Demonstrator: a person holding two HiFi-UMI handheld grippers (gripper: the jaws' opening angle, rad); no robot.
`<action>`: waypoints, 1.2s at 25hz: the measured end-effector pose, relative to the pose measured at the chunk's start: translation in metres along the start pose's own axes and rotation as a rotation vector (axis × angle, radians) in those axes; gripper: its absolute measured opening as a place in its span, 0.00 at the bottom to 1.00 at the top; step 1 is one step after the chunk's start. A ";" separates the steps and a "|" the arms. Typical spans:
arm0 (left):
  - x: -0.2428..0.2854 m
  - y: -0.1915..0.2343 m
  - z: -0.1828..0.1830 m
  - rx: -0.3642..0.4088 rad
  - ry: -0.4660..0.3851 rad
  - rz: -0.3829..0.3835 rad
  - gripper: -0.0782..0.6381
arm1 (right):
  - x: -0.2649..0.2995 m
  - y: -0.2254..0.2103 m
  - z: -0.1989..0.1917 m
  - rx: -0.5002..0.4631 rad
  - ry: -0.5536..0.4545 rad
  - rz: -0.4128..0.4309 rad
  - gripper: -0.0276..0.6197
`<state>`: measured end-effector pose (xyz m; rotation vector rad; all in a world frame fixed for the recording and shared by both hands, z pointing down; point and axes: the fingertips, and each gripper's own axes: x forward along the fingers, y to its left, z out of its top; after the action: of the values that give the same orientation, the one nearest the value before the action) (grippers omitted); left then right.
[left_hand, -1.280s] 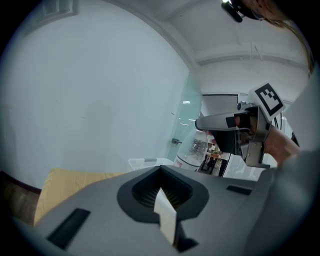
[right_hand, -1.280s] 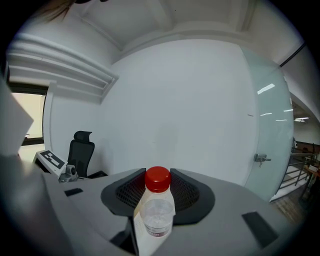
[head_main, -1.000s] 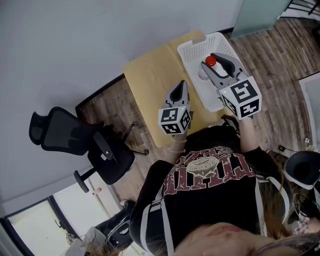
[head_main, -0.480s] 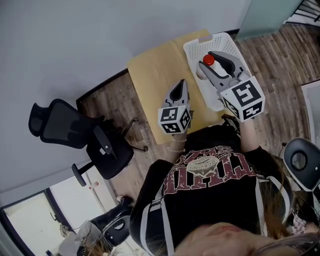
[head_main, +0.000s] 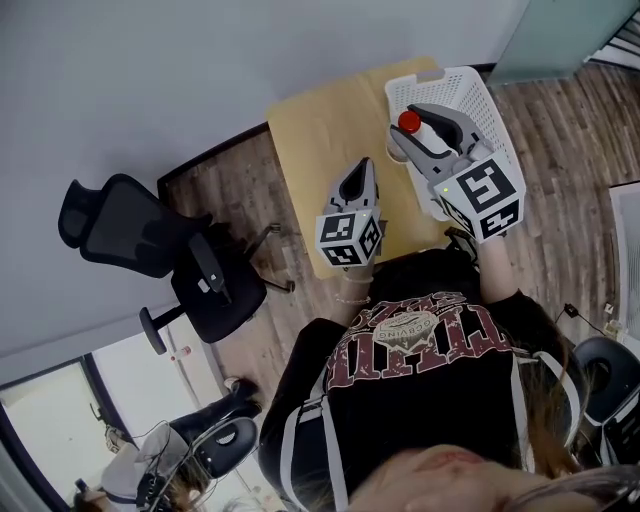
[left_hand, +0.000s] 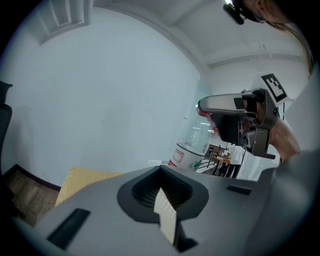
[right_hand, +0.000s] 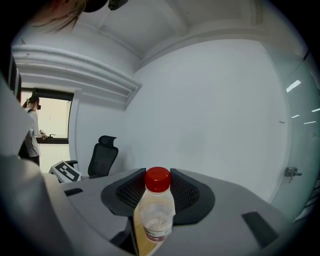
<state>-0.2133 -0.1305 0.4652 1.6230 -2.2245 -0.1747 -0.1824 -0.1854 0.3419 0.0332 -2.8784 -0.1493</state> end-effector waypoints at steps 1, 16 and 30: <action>-0.001 0.002 0.000 -0.001 -0.002 0.007 0.18 | 0.002 0.002 0.000 0.000 0.002 0.009 0.30; -0.025 0.034 0.000 -0.027 -0.018 0.097 0.18 | 0.040 0.033 -0.023 0.004 0.063 0.114 0.30; -0.041 0.051 -0.006 -0.047 -0.011 0.131 0.18 | 0.071 0.057 -0.059 0.028 0.130 0.169 0.30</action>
<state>-0.2464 -0.0750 0.4774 1.4502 -2.3085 -0.1989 -0.2369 -0.1366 0.4223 -0.1881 -2.7382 -0.0711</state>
